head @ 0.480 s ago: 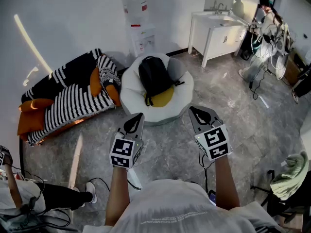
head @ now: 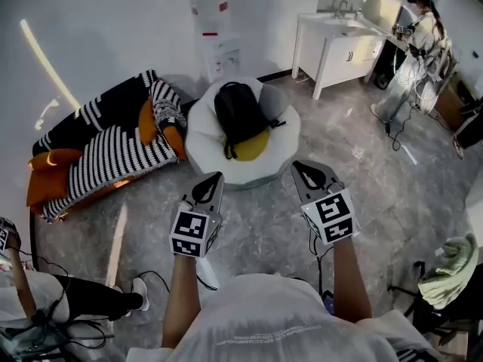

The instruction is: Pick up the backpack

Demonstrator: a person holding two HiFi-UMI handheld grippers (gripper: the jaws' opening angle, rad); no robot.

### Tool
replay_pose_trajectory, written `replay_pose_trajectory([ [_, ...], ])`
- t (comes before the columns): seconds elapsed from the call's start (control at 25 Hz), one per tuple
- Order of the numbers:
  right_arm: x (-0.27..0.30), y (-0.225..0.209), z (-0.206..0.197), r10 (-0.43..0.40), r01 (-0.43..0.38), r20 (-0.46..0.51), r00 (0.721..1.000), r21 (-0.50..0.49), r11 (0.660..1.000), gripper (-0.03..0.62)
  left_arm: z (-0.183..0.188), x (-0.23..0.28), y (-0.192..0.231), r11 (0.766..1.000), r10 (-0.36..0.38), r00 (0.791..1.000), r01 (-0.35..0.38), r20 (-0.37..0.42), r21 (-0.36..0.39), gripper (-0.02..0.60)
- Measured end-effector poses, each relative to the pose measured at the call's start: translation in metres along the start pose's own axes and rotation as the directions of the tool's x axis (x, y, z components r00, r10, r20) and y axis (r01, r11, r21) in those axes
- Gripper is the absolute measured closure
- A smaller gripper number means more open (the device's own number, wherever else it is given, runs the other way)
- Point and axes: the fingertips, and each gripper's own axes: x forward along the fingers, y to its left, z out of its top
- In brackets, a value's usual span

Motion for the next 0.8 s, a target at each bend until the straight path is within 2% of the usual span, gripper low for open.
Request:
replay_pose_trajectory([
  [0.28, 0.000, -0.006, -0.015, 0.029, -0.026, -0.051, 0.998, 0.050, 0.998, 0.595, -0.002, 0.004, -0.006, 1.000, 0.011, 1.000, -0.011, -0.015, 0.002, 0.571],
  [0.4, -0.012, -0.016, -0.021, 0.020, -0.016, -0.054, 0.998, 0.061, 0.998, 0.595, -0.001, 0.002, -0.020, 1.000, 0.024, 0.999, -0.024, -0.025, 0.003, 0.571],
  [0.8, -0.023, -0.039, -0.024, 0.007, -0.006, -0.032, 0.999, 0.008, 1.000, 0.595, 0.004, 0.013, -0.043, 0.999, 0.044, 0.999, -0.045, -0.030, -0.011, 0.571],
])
